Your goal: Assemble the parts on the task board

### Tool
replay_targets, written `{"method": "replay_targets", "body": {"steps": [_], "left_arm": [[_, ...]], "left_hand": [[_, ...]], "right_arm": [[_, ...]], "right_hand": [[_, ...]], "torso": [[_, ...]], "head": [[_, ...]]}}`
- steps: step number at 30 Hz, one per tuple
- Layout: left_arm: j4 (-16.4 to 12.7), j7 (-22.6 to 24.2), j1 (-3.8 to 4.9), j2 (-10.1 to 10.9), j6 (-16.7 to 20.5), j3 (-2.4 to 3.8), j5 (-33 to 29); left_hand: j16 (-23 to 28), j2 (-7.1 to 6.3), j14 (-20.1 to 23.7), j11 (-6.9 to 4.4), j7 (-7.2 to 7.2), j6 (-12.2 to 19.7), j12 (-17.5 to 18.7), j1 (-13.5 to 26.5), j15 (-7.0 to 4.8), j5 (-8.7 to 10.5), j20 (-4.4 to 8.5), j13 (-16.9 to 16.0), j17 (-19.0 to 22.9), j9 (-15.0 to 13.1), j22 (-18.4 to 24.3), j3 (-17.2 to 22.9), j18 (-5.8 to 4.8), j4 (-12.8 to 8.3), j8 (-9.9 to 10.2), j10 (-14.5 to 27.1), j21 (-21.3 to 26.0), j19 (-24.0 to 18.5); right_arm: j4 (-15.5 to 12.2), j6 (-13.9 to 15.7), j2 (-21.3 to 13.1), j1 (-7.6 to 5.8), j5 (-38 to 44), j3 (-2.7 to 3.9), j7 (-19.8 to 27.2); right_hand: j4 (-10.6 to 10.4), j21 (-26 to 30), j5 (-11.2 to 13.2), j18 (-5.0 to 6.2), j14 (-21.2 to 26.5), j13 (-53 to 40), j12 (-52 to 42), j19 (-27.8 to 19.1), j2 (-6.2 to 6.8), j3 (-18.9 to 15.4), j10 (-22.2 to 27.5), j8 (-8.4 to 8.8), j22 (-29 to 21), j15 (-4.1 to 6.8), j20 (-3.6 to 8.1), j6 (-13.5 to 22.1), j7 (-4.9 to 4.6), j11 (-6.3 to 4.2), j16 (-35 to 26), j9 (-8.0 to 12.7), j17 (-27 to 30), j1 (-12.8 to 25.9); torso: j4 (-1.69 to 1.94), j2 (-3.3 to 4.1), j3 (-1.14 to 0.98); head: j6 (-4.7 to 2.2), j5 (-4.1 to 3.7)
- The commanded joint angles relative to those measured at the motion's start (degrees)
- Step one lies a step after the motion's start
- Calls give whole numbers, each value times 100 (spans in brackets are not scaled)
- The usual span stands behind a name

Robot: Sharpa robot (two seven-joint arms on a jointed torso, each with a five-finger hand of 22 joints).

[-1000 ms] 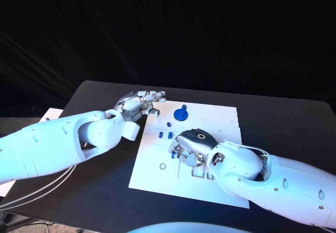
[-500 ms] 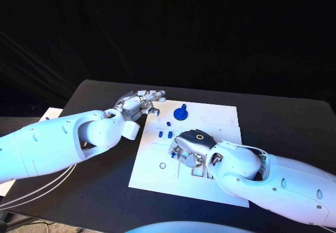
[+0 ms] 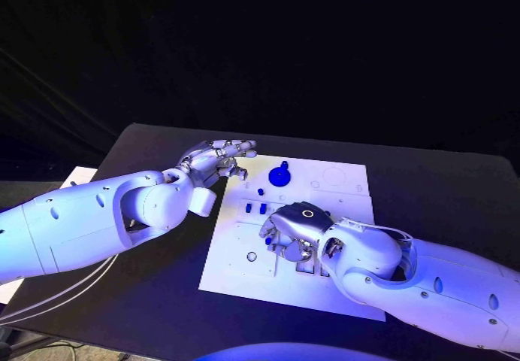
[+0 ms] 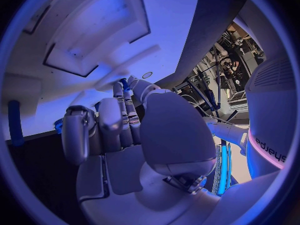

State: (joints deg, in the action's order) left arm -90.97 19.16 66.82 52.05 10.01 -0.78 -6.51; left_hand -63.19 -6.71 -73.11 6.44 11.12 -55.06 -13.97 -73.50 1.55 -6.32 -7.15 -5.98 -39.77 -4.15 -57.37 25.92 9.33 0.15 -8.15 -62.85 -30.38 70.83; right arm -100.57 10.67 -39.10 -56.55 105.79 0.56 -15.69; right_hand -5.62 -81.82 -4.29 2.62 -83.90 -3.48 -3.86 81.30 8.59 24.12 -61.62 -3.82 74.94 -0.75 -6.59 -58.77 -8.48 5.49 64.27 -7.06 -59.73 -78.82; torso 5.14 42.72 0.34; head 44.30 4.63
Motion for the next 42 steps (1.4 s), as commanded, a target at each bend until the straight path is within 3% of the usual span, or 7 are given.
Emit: {"method": "replay_targets", "body": {"steps": [1,11,18,21,27,34,42], "left_arm": [[-11,15,-2,-7,-108,3,22],[-2,2,-2,-6,-130,2,24],[3,-3,-3,10,-153,1,31],[-2,-6,-3,17,-172,1,45],[-30,-11,-3,25,-204,-1,69],[-42,-4,-3,39,-208,-2,78],[-38,-18,-3,33,-227,-2,81]], "left_hand": [[19,29,45,10,-5,47,-26,-22,2,-17,-2,-6,5,8,5,-26,81,-1,-23,49,21,-16],[19,29,45,10,-5,47,-26,-22,2,-17,-2,-6,5,8,5,-26,81,-1,-23,49,21,-16],[19,29,45,10,-5,47,-26,-22,2,-17,-2,-6,5,8,5,-26,81,-1,-23,49,21,-16],[27,34,54,11,-4,49,-33,-24,3,-17,-3,-7,27,8,15,-30,84,-3,-28,58,38,-21],[29,33,57,12,-4,50,-36,-21,4,-17,-4,-7,31,7,20,-35,84,-2,-31,60,45,-23],[29,33,57,12,-4,50,-36,-21,4,-17,-4,-7,31,7,20,-35,84,-2,-31,60,45,-23],[29,33,60,12,-4,48,-43,-18,5,-16,-5,-8,36,6,24,-41,85,-2,-37,63,52,-25]], "right_arm": [[46,-85,-4,23,66,-29,-169],[-88,503,-153,26,42,-28,-87],[-447,816,-641,-4,-126,103,-22],[-560,749,-883,-98,-214,164,-79],[-637,312,-1413,-401,-329,211,-275],[-658,86,-1754,-493,-258,221,-371],[-652,-21,-1820,-494,-207,218,-364]], "right_hand": [[-4,61,57,71,-121,-14,3,-67,13,-165,294,28,332,-65,-28,128,-16,77,-21,70,51,12],[21,83,-20,77,-98,-33,-127,-70,-99,-287,294,5,312,-58,-49,117,-25,76,-55,126,150,-92],[23,95,-28,81,-82,-33,-176,-78,-88,-317,233,3,296,-48,-41,87,-18,62,-102,134,215,-98],[12,99,-23,82,-82,-26,-198,-76,-65,-359,212,21,295,-37,-29,117,40,41,-101,155,225,-87],[-94,122,18,85,-106,-10,-116,-78,13,-641,477,31,280,179,136,365,221,-147,-137,272,312,-8],[-128,125,15,83,-115,-15,-110,-73,15,-759,530,21,282,217,172,370,261,-181,-152,291,344,-33],[-146,103,28,71,-123,-24,-167,-41,-52,-803,456,-1,317,212,190,281,297,-198,-168,290,379,-124]], "torso": [[3,-1,0],[12,-2,-3],[-8,-2,2],[-13,-6,1],[4,-9,8],[-6,1,-6],[13,-6,6]], "head": [[-3,-8],[-25,-28],[-66,-87],[-88,-124],[-120,-196],[-149,-226],[-159,-250]]}}
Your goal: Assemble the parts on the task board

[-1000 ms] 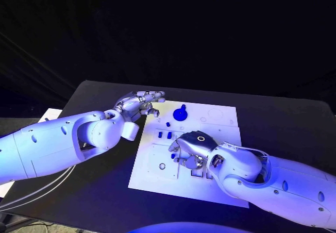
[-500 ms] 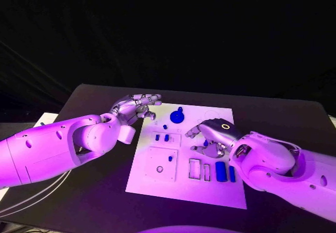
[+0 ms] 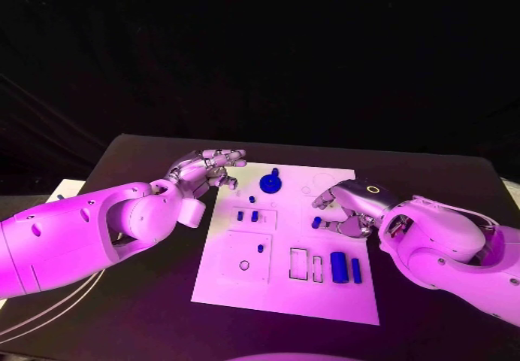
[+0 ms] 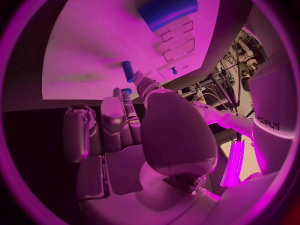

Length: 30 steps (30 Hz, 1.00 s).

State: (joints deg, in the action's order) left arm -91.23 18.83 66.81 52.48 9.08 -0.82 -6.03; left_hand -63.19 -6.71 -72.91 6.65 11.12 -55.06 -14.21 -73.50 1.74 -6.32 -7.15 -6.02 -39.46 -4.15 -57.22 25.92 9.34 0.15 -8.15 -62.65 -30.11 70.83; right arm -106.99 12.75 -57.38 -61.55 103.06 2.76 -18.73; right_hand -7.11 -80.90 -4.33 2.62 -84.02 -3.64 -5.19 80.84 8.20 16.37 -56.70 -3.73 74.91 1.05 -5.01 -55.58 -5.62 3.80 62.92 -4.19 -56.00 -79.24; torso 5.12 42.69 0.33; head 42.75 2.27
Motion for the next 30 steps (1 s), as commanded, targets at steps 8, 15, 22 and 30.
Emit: {"method": "replay_targets", "body": {"steps": [8,15,22,30], "left_arm": [[-11,13,-3,-11,-134,1,33],[-12,15,-3,-7,-132,1,33],[-14,13,-3,-3,-132,1,34],[-12,9,-3,-3,-134,0,34]], "left_hand": [[29,33,40,-9,-4,48,-19,-18,-15,-16,-5,-5,5,6,9,-42,84,-2,-37,42,24,-25],[29,33,40,-9,-4,48,-19,-18,-15,-16,-5,-5,5,6,9,-42,84,-2,-37,42,24,-25],[29,33,40,-9,-4,48,-19,-18,-15,-16,-5,-5,5,6,9,-42,84,-2,-37,42,24,-25],[29,33,40,-9,-4,48,-19,-18,-15,-16,-5,-5,5,6,9,-42,84,-2,-37,42,24,-25]], "right_arm": [[64,-337,112,57,35,-11,-21],[140,-422,217,96,35,-15,-5],[191,-467,273,106,88,-17,-20],[241,-336,337,109,189,-19,-64]], "right_hand": [[-17,-16,28,58,-123,-9,-178,45,-148,11,-329,-64,361,-38,-1,-315,30,-17,-30,-17,39,-213],[-34,-61,53,43,-133,-9,-248,94,-274,163,-651,-122,422,-67,-33,-589,10,5,3,-45,39,-307],[-32,-104,67,30,-144,-11,-250,137,-323,283,-893,-159,478,-54,-31,-786,17,-9,67,-78,-6,-359],[53,-161,128,12,-152,-13,-197,191,-407,497,-1092,-162,551,-30,-9,-928,-12,-31,158,-113,-78,-496]], "torso": [[11,3,5],[12,4,7],[9,3,2],[8,3,-2]], "head": [[4,7],[16,14],[34,20],[46,22]]}}
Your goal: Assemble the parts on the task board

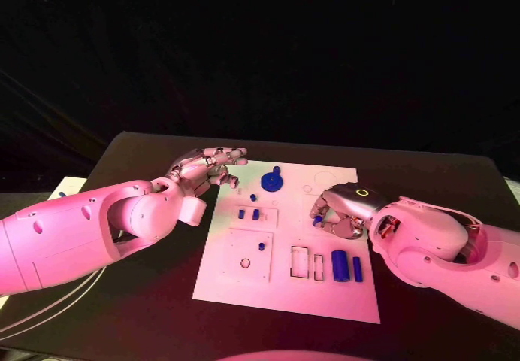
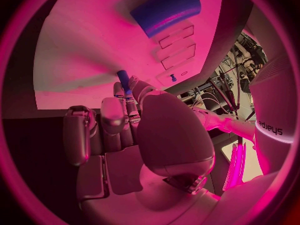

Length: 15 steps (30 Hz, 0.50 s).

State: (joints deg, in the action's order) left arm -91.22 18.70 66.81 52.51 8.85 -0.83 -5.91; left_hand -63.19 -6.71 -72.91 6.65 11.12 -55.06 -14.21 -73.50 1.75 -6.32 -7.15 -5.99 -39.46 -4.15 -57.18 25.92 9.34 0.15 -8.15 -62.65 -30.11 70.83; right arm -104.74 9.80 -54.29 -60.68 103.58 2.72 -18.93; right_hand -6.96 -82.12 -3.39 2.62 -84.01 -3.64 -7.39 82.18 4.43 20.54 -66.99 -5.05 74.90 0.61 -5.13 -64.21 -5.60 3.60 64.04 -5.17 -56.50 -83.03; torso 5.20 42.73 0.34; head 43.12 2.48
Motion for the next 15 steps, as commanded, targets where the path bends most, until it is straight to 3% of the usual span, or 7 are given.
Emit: {"method": "replay_targets", "body": {"steps": [1,8,15], "left_arm": [[-12,22,-2,-7,-112,2,22],[-6,17,-3,-12,-118,1,22],[-2,27,-4,-20,-124,1,22]], "left_hand": [[29,33,40,-9,-4,48,-19,-19,-15,-16,-5,-7,6,7,5,-42,84,-2,-37,42,24,-25],[25,40,41,-9,-4,49,-27,-19,-15,-17,-6,-8,5,6,9,-46,85,-2,-44,48,30,-26],[23,43,42,-9,-5,49,-31,-19,-15,-17,-7,-9,5,6,11,-48,86,-3,-47,51,33,-26]], "right_arm": [[22,-10,35,22,145,-15,-49],[-67,330,21,22,126,-15,-20],[-479,570,-139,-41,-76,6,58]], "right_hand": [[58,-43,36,11,-154,-14,29,60,-40,111,-84,-30,557,15,7,-77,-20,-12,56,-19,-35,-140],[245,-105,33,-9,-158,-26,60,115,-68,346,-256,-34,635,38,31,-166,-86,-33,139,-61,-106,-288],[293,-110,24,-11,-153,-24,94,118,-40,406,-273,-16,642,35,35,-167,-115,-19,151,-70,-111,-289]], "torso": [[2,-1,-3],[-2,-2,-4],[2,-4,2]], "head": [[10,2],[14,13],[15,20]]}}
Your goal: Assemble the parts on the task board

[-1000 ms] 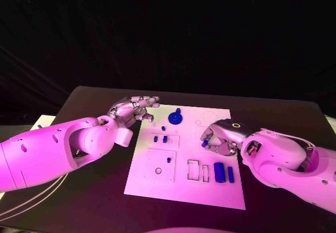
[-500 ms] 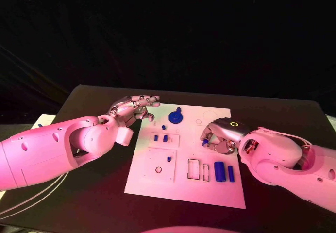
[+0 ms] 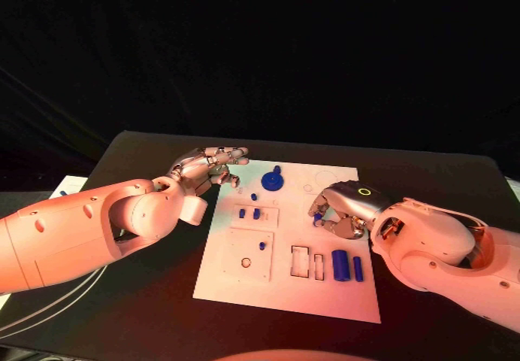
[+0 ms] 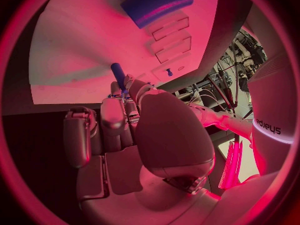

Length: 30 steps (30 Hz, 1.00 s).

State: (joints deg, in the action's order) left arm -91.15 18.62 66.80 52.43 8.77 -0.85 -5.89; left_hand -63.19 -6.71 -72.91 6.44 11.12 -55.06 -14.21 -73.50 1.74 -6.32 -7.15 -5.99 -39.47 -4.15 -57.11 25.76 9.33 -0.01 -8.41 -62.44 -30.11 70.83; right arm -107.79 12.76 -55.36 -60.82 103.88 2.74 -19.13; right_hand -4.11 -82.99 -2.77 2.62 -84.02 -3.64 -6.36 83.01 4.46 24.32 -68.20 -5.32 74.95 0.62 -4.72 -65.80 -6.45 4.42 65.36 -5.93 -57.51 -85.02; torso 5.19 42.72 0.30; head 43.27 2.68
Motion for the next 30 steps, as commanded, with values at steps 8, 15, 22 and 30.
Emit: {"method": "replay_targets", "body": {"steps": [8,15,22,30], "left_arm": [[-1,39,-4,-24,-126,2,20],[-1,40,-4,-31,-129,2,20],[-17,37,-4,-43,-130,2,20],[-32,37,-4,-51,-131,2,20]], "left_hand": [[23,45,43,12,-5,49,-34,-19,-14,-17,-7,-10,7,6,10,-33,87,14,-23,31,41,-29],[23,45,43,12,-5,49,-34,-19,-14,-17,-7,-10,7,6,10,-33,87,14,-23,31,41,-29],[23,45,43,12,-5,49,-34,-19,-14,-17,-7,-10,7,6,10,-33,87,14,-23,31,41,-29],[23,45,43,12,-5,49,-34,-19,-14,-17,-7,-10,7,6,10,-33,87,14,-23,31,41,-29]], "right_arm": [[-591,435,9,-82,-133,25,156],[-604,476,390,-23,-181,23,288],[-457,409,906,129,-209,8,427],[-135,236,1363,348,-209,-69,561]], "right_hand": [[41,-29,-50,-13,-151,-25,7,39,-32,72,-172,17,645,33,-7,-19,-41,-96,34,-2,-21,-92],[66,-25,-57,-11,-148,-24,24,34,-13,99,-179,26,640,31,-9,-23,-51,-90,37,-7,-18,-85],[101,-20,-75,-8,-143,-23,50,27,2,141,-178,42,633,27,-13,-17,-63,-82,40,-11,-15,-84],[129,-19,-92,-8,-139,-22,72,24,13,176,-177,57,632,22,-17,-10,-73,-74,42,-14,-11,-79]], "torso": [[5,2,6],[2,4,9],[3,1,16],[7,-1,12]], "head": [[1,43],[33,100],[52,121],[82,160]]}}
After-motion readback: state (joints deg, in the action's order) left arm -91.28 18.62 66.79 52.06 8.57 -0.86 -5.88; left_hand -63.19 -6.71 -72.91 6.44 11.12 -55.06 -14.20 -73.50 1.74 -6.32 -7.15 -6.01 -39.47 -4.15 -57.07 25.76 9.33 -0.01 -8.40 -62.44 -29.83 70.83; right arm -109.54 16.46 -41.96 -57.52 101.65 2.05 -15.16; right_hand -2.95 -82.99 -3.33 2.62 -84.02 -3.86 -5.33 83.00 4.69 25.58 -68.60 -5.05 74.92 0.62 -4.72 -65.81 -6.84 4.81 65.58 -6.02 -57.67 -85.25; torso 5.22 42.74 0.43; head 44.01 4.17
